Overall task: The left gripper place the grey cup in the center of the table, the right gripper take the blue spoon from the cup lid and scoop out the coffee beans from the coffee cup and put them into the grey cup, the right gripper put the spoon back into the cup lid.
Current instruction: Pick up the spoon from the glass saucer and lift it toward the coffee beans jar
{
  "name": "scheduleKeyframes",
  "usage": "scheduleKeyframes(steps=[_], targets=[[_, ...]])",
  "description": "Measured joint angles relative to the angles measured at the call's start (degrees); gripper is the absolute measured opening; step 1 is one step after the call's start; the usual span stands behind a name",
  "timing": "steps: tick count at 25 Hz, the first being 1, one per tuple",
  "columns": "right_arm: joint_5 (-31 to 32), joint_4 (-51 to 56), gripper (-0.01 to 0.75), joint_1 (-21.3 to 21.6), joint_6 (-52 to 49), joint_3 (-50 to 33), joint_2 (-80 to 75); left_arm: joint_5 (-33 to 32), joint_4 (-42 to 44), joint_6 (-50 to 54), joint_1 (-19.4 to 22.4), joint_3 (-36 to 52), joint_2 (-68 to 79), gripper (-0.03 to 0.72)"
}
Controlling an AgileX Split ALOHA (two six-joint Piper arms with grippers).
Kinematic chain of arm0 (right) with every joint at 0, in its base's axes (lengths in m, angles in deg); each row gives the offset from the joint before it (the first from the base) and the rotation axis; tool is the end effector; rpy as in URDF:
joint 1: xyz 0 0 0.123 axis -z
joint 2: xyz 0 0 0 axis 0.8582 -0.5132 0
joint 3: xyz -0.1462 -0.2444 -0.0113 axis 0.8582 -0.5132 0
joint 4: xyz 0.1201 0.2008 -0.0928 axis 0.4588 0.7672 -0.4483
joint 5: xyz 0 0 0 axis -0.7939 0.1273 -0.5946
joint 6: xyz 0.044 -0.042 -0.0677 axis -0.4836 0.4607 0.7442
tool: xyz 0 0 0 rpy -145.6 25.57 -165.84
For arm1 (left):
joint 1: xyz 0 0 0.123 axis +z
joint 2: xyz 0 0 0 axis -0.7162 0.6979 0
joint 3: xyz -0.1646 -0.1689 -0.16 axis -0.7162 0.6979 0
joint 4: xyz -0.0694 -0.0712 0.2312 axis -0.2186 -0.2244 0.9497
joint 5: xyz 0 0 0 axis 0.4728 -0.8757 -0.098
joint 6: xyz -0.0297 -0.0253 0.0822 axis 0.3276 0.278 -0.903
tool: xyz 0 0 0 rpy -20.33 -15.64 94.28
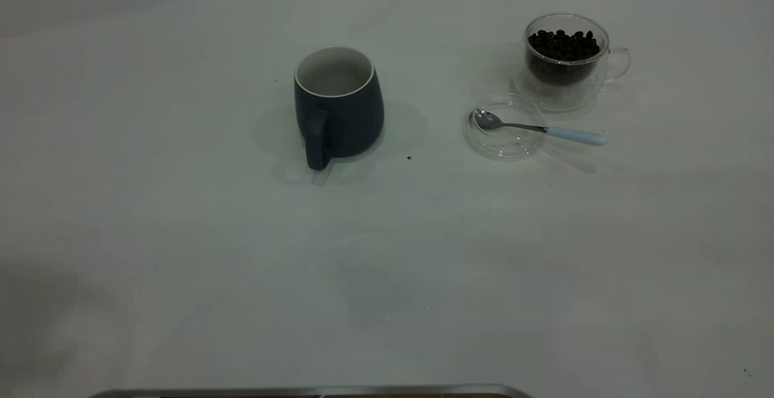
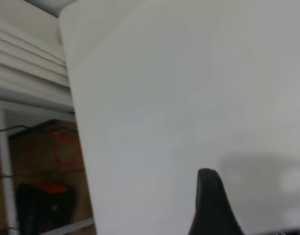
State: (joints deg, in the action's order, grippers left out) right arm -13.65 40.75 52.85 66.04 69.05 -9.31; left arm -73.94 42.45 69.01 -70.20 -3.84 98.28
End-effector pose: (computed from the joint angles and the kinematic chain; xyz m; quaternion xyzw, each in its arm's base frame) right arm -0.0071 -0.0022 0.2655 -0.0372 0.8721 0.0241 0.4874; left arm 0.1664 -0.0381 0.3954 0.1766 0.9095 0.1235 0.3555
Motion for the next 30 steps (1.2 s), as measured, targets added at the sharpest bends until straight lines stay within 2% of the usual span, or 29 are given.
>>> scheduleKeyframes(steps=[7,14,22,30], targets=[[0.0,0.0,0.502,0.0,0.0,0.0,0.0,-0.3,-13.0,-6.2,0.0,1.8,-13.7,0.541],[0.0,0.0,0.502,0.0,0.0,0.0,0.0,-0.3,-26.5,-11.0,0.0,18.0,-24.8,0.541],[0.0,0.2,0.502,0.0,0.0,0.0,0.0,0.1,-27.8,-12.0,0.0,35.4,-38.8,0.541],[0.0,0.2,0.502,0.0,0.0,0.0,0.0,1.5,-27.9,-10.1,0.0,37.2,-47.9,0.541]])
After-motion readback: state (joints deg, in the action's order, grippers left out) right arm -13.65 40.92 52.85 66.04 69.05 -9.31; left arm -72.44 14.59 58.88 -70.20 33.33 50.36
